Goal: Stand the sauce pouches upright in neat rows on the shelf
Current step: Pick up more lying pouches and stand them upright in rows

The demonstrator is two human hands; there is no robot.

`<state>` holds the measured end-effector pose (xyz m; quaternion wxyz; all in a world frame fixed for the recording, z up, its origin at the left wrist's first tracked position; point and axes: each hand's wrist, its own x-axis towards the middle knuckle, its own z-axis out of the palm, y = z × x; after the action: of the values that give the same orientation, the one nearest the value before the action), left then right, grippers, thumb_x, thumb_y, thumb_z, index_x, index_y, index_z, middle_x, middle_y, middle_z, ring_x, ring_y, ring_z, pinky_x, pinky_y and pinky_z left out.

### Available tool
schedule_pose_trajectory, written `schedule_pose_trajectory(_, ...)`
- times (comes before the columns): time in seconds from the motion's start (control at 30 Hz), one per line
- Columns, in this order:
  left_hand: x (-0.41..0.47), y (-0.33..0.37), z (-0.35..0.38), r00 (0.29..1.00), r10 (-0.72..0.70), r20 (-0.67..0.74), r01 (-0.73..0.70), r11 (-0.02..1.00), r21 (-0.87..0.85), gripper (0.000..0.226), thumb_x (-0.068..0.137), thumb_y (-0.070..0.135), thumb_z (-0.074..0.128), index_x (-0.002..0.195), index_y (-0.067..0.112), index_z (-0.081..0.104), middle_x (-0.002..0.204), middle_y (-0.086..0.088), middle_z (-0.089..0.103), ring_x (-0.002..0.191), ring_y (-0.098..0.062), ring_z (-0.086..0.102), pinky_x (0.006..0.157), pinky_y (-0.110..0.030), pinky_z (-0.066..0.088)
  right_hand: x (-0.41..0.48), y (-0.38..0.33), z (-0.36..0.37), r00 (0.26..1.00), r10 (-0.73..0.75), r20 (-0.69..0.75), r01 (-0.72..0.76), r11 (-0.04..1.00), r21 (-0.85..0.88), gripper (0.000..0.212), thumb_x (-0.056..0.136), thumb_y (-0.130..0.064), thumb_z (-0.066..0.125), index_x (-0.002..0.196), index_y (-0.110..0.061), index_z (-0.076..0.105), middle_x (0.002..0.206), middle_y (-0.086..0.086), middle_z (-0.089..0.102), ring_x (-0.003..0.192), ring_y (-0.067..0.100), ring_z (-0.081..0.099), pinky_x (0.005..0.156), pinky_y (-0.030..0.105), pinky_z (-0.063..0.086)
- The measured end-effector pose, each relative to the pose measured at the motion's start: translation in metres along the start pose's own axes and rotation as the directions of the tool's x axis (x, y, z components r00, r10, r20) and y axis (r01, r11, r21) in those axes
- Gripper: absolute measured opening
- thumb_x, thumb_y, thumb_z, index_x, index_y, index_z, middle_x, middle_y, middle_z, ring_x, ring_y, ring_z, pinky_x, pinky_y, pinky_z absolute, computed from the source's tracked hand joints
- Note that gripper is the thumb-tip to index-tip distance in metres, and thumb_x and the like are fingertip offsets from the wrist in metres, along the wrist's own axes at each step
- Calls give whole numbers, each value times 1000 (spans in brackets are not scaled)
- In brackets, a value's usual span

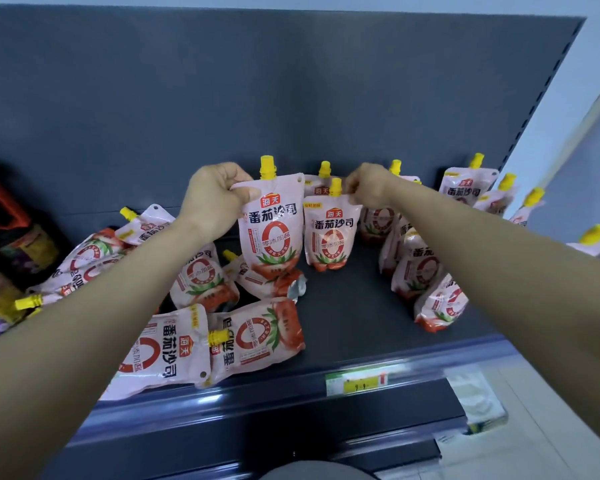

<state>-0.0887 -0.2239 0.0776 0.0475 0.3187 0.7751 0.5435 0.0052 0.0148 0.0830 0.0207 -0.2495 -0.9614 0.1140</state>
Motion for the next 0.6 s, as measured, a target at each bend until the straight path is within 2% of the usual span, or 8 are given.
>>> schedule_pose_trajectory(0.1,-2,7,11,1000,15,26,-15,1000,-20,24,85,4,62,66,18,58,67,0,65,47,-1,59,48,-17,51,-1,2,0,1000,-5,-8,6,999,41,23,85,-6,62,107,-7,68,108,11,66,90,19,54,80,24,43)
schedule_pose_trajectory(0.17,-3,11,20,999,15,36,-14,999,-31,23,85,5,63,66,17,58,68,0,66,47,1,60,46,-15,50,-2,4,0,1000,-14,-20,15,999,46,22,84,-7,63,106,-7,70,110,12,68,94,24,59,81,26,45)
schedule_pose_trajectory(0.27,-6,15,38,998,5,56,-3,999,-32,23,84,7,64,66,18,59,68,0,67,52,-5,61,51,-21,53,-1,7,-3,1000,-14,-22,15,997,72,22,83,-9,66,104,-7,71,110,12,69,86,20,56,78,25,44)
schedule_pose_trajectory(0.37,-11,15,59,996,-18,90,21,999,-31,24,84,8,65,65,21,59,70,1,68,61,-17,64,58,-31,54,-1,10,-6,1000,-9,6,8,994,105,20,84,-7,64,103,-5,72,108,14,70,84,23,58,75,27,48)
schedule_pose_trajectory(0.4,-12,15,66,994,-24,104,26,999,-24,24,84,9,65,64,22,59,71,0,69,65,-21,66,61,-34,55,-1,11,-7,1000,-9,12,8,993,118,21,85,-4,62,103,-5,72,104,13,70,81,21,58,70,26,49)
schedule_pose_trajectory(0.5,-16,10,84,990,-56,127,57,998,-5,23,82,10,66,64,23,59,80,-6,71,74,-26,67,72,-45,57,-3,13,-9,999,6,34,-14,972,234,26,87,5,53,102,-5,72,78,3,63,61,12,53,44,10,47)
schedule_pose_trajectory(0.53,-17,8,90,989,-72,127,73,997,-2,22,83,10,66,65,22,59,85,-7,72,78,-26,67,75,-47,56,-3,14,-10,999,8,32,-16,964,265,27,87,7,52,101,-5,72,70,-2,60,57,8,51,41,7,44)
schedule_pose_trajectory(0.6,-20,4,101,987,-99,128,98,995,8,14,84,11,64,71,16,61,95,-8,72,87,-28,67,79,-48,56,-3,16,-14,1000,9,15,-13,958,285,27,87,8,50,96,-5,72,63,-8,57,55,5,50,43,6,44)
